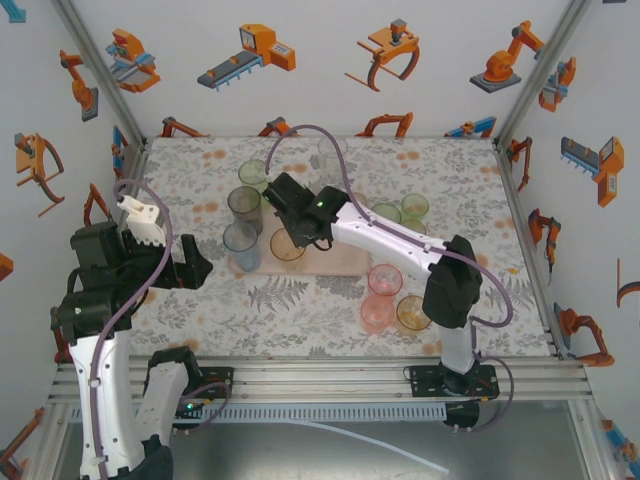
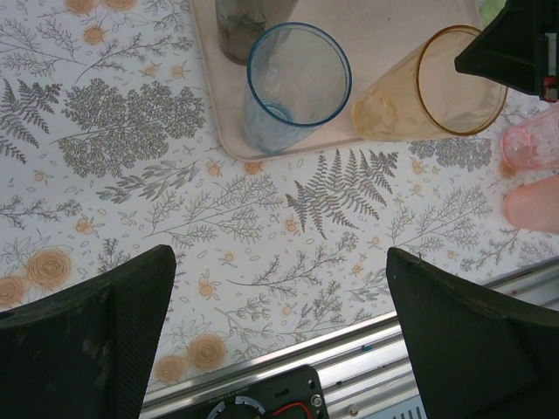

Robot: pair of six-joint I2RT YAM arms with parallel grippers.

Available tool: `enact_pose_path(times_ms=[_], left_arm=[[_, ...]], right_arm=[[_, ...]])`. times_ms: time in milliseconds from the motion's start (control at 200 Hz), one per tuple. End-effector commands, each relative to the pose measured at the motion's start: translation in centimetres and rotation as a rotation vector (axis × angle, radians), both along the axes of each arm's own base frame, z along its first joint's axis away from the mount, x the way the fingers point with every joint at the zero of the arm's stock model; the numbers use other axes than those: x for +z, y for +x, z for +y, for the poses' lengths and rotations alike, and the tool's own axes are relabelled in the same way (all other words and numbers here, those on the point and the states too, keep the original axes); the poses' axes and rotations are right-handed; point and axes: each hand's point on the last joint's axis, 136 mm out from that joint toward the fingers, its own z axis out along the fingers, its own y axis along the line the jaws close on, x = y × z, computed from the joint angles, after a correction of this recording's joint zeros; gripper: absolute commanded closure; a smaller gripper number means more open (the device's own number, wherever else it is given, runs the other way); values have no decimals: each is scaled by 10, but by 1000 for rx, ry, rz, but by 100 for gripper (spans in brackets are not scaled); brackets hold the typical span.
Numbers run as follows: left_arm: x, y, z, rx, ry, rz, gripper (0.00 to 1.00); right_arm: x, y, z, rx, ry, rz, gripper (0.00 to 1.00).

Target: Place the glasses into the tray

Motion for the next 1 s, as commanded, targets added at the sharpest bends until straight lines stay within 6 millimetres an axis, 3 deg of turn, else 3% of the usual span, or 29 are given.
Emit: enact_pose_path(times_ms=[0,320,996], left_arm=[[-1,-1,-3,-8,-28,-6,0],[12,-2,-7,-26,-47,-26,0],[9,0,-9,-30,-64,-3,0]], right_arm=[[12,7,10,-11,46,-38,98],[5,14,18,-13,54,-31,98],[-19,20,24,-23,79,42,96]])
